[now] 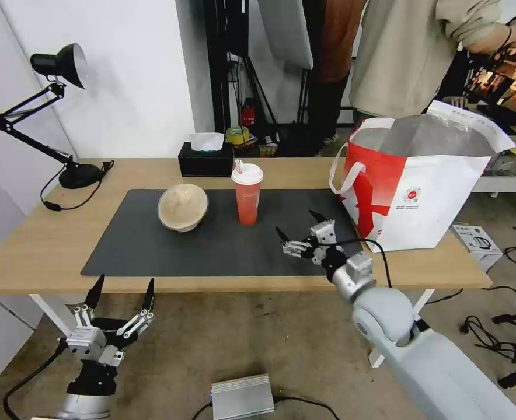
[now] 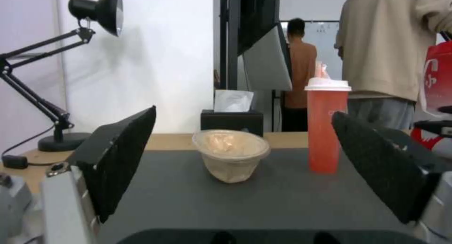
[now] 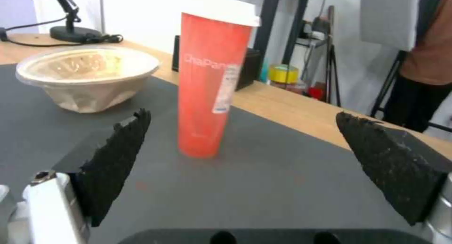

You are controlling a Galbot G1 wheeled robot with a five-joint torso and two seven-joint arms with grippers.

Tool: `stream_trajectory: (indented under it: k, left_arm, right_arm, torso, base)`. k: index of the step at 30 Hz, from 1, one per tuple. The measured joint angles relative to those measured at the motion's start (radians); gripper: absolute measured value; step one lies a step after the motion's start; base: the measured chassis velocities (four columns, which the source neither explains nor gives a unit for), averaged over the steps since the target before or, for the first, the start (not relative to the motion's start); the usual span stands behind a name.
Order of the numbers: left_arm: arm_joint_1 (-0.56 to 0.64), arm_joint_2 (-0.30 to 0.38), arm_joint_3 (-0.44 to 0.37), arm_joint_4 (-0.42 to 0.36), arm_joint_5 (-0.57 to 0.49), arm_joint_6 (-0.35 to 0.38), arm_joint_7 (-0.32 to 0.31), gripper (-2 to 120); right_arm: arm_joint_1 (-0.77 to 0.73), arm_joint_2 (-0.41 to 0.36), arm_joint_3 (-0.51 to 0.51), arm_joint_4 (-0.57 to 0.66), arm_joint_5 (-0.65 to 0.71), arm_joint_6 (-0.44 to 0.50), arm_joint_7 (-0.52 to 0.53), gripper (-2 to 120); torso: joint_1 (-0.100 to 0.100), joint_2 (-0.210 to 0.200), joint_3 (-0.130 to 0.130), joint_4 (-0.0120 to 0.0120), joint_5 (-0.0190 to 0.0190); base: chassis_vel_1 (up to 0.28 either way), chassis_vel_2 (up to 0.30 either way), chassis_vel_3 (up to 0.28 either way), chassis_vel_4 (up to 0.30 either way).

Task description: Pick up the trash from the table and place it into the takeout bag.

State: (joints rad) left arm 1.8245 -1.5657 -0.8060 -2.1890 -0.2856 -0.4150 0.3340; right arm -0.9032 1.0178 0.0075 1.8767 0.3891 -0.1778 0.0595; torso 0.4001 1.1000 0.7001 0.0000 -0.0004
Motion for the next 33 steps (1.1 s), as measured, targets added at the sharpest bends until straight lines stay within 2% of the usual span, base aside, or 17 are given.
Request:
stream_trajectory:
  k: [9,33]
  left_arm:
    - [0.005,-0.007,-0.012,0.005,0.004,0.002,0.000,100]
    - [-0.019,0.001,-0.020,0.026,0.002,0.020,-0.002,100]
  right_arm:
    - [0.133,0.047,-0.113,-0.120,0.047,0.003,0.007,100]
    - [0.250,0.164,-0.179,-0.319,0.038,0.051,-0.001,100]
  torso:
    - [0.000,0.000,0.000,0.0001,0.0002]
    - [0.000,0.000,0.000,0.0000,0.0003]
  base:
    - [0.000,0.000,0.000,0.000]
    - [0.000,0.000,0.000,0.000]
